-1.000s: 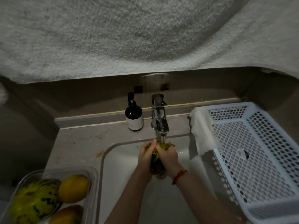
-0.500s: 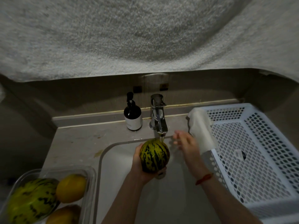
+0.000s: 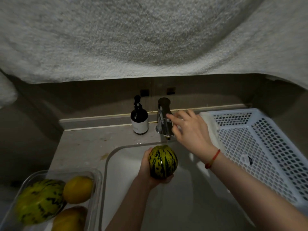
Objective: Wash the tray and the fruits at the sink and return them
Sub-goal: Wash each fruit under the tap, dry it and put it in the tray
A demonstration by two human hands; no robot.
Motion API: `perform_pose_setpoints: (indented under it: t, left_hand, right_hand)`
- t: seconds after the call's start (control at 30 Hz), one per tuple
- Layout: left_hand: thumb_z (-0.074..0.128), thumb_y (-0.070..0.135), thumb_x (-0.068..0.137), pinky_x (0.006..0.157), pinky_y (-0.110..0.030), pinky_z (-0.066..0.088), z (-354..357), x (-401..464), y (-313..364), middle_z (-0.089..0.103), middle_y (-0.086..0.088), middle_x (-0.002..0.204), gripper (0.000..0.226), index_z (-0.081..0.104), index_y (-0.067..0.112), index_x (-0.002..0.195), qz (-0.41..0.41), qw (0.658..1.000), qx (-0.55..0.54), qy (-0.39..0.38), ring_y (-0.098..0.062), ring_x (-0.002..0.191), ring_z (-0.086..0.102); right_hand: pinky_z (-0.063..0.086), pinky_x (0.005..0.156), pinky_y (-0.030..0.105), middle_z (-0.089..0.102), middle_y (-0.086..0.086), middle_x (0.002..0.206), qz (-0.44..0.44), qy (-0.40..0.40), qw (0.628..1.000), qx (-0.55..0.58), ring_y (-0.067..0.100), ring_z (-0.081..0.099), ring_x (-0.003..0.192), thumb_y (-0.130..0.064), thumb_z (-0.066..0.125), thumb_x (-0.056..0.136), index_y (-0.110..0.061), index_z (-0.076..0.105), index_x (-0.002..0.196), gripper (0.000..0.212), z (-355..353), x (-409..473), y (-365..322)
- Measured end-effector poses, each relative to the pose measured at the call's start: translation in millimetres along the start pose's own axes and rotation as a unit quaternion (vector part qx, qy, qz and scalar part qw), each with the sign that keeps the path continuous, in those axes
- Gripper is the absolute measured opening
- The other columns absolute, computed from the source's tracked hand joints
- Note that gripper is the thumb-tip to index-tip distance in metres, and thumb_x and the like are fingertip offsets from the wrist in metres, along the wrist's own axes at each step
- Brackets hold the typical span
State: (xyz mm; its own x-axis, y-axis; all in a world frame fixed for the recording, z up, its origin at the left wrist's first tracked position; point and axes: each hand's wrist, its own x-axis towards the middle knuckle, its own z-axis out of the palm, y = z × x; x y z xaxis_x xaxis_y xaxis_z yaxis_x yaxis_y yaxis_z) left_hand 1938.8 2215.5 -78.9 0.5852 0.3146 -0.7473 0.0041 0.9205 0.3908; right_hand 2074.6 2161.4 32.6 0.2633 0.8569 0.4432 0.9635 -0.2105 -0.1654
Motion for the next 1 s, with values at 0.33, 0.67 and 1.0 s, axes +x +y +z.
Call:
perform_pose_setpoints:
  t: [0.33, 0.67, 1.0]
  left_hand:
    - [0.038, 0.057, 0.085, 0.072, -0.038, 0.049, -18, -15, 1, 0.073, -0.014, 0.080, 0.059, 0.079, 0.015, 0.076, 0.056, 0.998, 0.005, -0.033, -0.029, 0.067, 0.070]
    - [0.050, 0.038, 0.084, 0.072, -0.036, 0.057, -33, -45, 7, 0.067, -0.021, 0.113, 0.043, 0.072, 0.008, 0.104, 0.211, 0.974, -0.004, -0.083, -0.029, 0.101, 0.067]
    - [0.068, 0.037, 0.070, 0.060, -0.045, 0.056, -35, -66, 47, 0.063, -0.009, 0.114, 0.051, 0.056, 0.032, 0.119, 0.214, 0.972, 0.093, -0.012, -0.031, 0.100, 0.064]
  right_hand:
    - [0.038, 0.064, 0.023, 0.046, -0.008, 0.089, 0.257, 0.072, 0.922, 0.280, 0.006, 0.044, 0.073, -0.003, 0.049, 0.089, -0.023, 0.057, 0.117, 0.035, 13, -37, -9]
    - [0.053, 0.079, 0.037, 0.065, 0.010, 0.115, 0.459, -0.232, 0.530, 0.675, 0.027, 0.065, 0.102, -0.045, 0.046, 0.094, -0.020, 0.056, 0.123, 0.039, 47, -71, -70]
    - [0.058, 0.073, 0.034, 0.066, 0.011, 0.110, 0.435, -0.145, 0.617, 0.639, 0.024, 0.066, 0.099, -0.025, 0.071, 0.081, -0.013, 0.057, 0.119, 0.042, 52, -41, -88]
